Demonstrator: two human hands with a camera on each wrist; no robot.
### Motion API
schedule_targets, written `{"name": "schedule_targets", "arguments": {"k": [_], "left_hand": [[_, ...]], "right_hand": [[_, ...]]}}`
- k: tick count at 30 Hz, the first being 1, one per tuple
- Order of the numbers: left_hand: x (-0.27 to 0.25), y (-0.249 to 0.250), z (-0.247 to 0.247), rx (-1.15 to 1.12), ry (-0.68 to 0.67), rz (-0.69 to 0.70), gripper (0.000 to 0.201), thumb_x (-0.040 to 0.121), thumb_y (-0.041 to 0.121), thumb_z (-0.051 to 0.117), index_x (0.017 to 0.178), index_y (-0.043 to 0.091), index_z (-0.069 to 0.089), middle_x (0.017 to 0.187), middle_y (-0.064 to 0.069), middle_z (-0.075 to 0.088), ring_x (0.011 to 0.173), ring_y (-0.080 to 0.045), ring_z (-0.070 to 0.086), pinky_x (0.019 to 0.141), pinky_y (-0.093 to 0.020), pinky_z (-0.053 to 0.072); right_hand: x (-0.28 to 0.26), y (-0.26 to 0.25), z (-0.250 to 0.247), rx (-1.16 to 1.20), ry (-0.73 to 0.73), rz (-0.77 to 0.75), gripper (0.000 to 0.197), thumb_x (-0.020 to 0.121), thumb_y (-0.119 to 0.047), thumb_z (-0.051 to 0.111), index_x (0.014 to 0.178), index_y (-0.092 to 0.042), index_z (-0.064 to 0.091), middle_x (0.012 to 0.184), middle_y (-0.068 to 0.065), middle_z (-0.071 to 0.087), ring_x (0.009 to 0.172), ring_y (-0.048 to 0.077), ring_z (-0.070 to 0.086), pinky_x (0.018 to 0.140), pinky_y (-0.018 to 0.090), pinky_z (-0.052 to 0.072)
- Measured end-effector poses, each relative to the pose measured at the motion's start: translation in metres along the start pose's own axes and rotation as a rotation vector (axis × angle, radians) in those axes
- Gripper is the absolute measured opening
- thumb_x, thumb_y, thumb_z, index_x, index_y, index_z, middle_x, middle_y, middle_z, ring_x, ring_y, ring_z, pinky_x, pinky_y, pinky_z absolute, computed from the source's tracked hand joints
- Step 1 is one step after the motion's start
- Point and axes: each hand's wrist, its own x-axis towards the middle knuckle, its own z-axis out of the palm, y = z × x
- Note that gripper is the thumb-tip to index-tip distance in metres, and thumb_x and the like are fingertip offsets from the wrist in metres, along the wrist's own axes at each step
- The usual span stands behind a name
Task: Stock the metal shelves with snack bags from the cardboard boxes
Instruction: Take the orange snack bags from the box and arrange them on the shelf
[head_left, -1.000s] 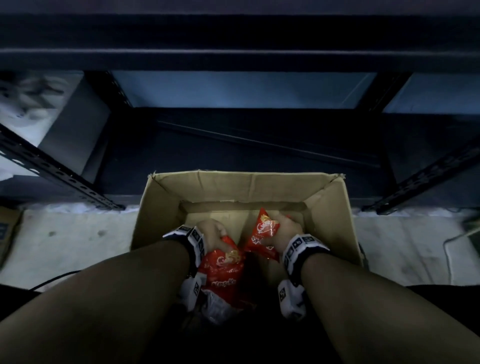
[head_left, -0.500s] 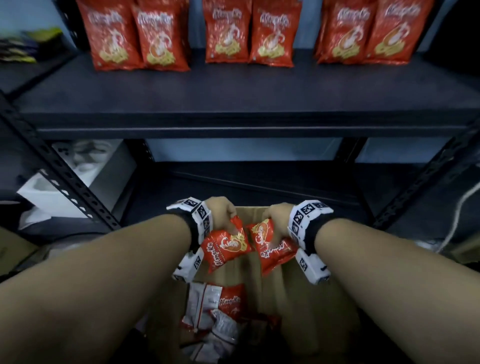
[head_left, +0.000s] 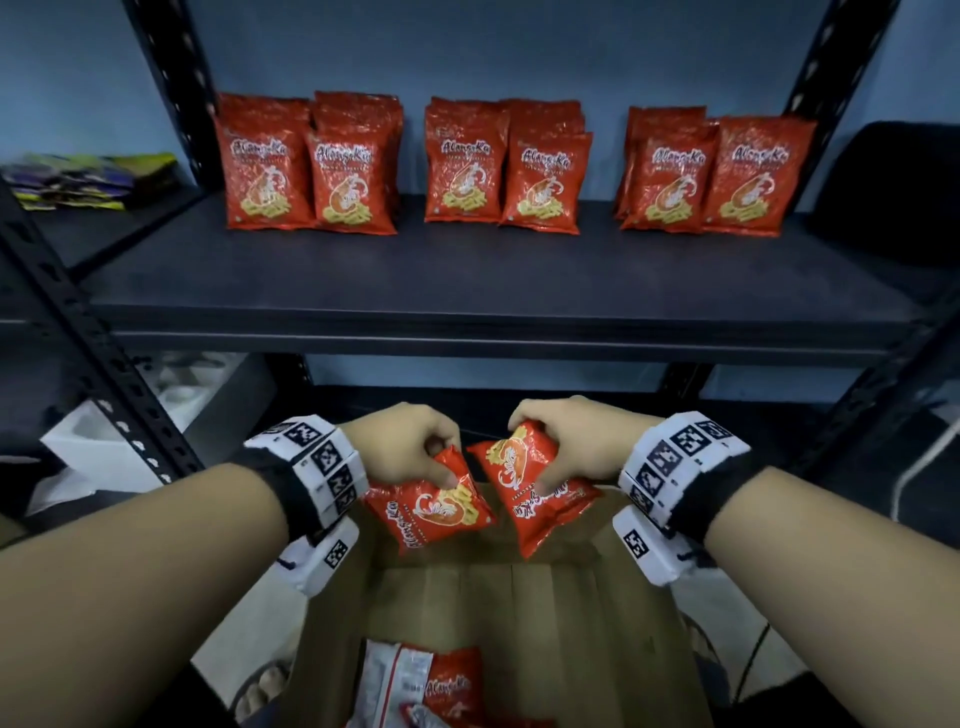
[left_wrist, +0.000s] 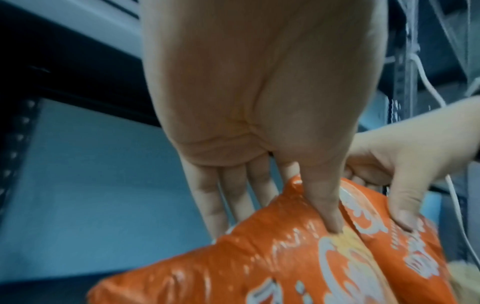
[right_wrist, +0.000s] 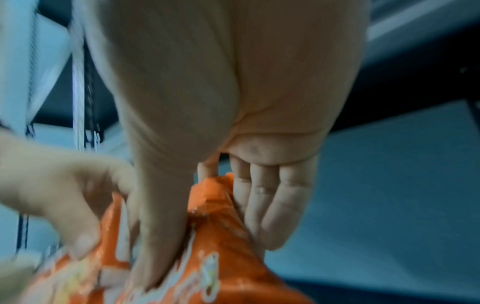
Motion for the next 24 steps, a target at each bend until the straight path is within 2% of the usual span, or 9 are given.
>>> {"name": "schedule_targets", "arguments": {"k": [4, 5, 8, 10, 12, 17, 20, 24], "left_hand": [[-0.009, 0.007, -0.022, -0.055, 0.124, 0.030, 0.021, 0.086, 0.041, 0.080, 0.100, 0.031, 0.068, 0.095, 0.013, 0.074, 0.083, 0.001, 0.071, 0.080, -0.030, 0.062], [-0.011, 0.008, -0.026, -0.066, 0.161, 0.039, 0.021, 0.086, 0.042, 0.080, 0.099, 0.031, 0.068, 0.095, 0.013, 0.075, 0.082, 0.001, 0.071, 0.080, -0.030, 0.062], [-0.015, 0.013, -0.034, -0.113, 0.227, 0.064, 0.020, 0.086, 0.038, 0.080, 0.100, 0.029, 0.069, 0.095, 0.012, 0.075, 0.083, 0.000, 0.072, 0.080, -0.031, 0.062], [-0.018, 0.014, -0.038, -0.149, 0.258, 0.079, 0.017, 0.086, 0.032, 0.080, 0.097, 0.025, 0.069, 0.095, 0.010, 0.076, 0.084, -0.001, 0.072, 0.080, -0.033, 0.062], [-0.022, 0.015, -0.040, -0.197, 0.273, 0.084, 0.014, 0.087, 0.026, 0.080, 0.095, 0.023, 0.069, 0.094, 0.009, 0.076, 0.084, -0.002, 0.073, 0.080, -0.035, 0.063], [-0.028, 0.018, -0.041, -0.265, 0.282, 0.077, 0.016, 0.087, 0.027, 0.080, 0.098, 0.024, 0.069, 0.096, 0.008, 0.077, 0.085, -0.005, 0.074, 0.079, -0.035, 0.063], [-0.030, 0.018, -0.040, -0.287, 0.270, 0.067, 0.019, 0.087, 0.032, 0.080, 0.101, 0.028, 0.068, 0.100, 0.009, 0.076, 0.088, -0.005, 0.074, 0.080, -0.034, 0.064], [-0.030, 0.020, -0.038, -0.289, 0.264, 0.049, 0.021, 0.088, 0.034, 0.079, 0.105, 0.028, 0.067, 0.101, 0.010, 0.076, 0.088, -0.003, 0.074, 0.079, -0.033, 0.064]], "right_hand": [[-0.014, -0.008, -0.028, -0.010, 0.086, -0.064, 0.078, 0.077, -0.040, 0.088, 0.140, -0.045, 0.042, 0.098, -0.022, 0.053, 0.089, 0.000, 0.055, 0.071, 0.022, 0.047], [-0.017, -0.010, -0.035, -0.013, 0.109, -0.085, 0.078, 0.078, -0.039, 0.087, 0.142, -0.045, 0.042, 0.100, -0.022, 0.055, 0.089, -0.001, 0.056, 0.072, 0.021, 0.046], [-0.029, -0.019, -0.056, -0.018, 0.174, -0.139, 0.080, 0.083, -0.038, 0.083, 0.148, -0.047, 0.037, 0.116, -0.018, 0.056, 0.100, 0.006, 0.058, 0.081, 0.023, 0.049], [-0.037, -0.025, -0.069, -0.005, 0.238, -0.174, 0.078, 0.086, -0.038, 0.082, 0.149, -0.050, 0.036, 0.112, -0.025, 0.052, 0.099, 0.002, 0.057, 0.081, 0.020, 0.048], [-0.044, -0.030, -0.082, 0.016, 0.349, -0.207, 0.075, 0.087, -0.037, 0.080, 0.148, -0.051, 0.038, 0.105, -0.031, 0.051, 0.092, -0.003, 0.057, 0.077, 0.014, 0.044], [-0.053, -0.029, -0.108, 0.247, 0.732, -0.293, 0.071, 0.092, -0.021, 0.076, 0.150, -0.042, 0.040, 0.100, -0.021, 0.055, 0.081, -0.014, 0.058, 0.072, 0.005, 0.042], [-0.049, -0.020, -0.116, 0.338, 0.908, -0.238, 0.054, 0.096, -0.021, 0.071, 0.140, -0.040, 0.046, 0.100, -0.013, 0.058, 0.076, -0.014, 0.057, 0.067, 0.003, 0.042], [-0.034, -0.001, -0.110, 0.389, 0.976, -0.130, 0.029, 0.098, -0.025, 0.067, 0.120, -0.041, 0.057, 0.095, -0.011, 0.059, 0.076, -0.003, 0.056, 0.064, 0.005, 0.039]]}}
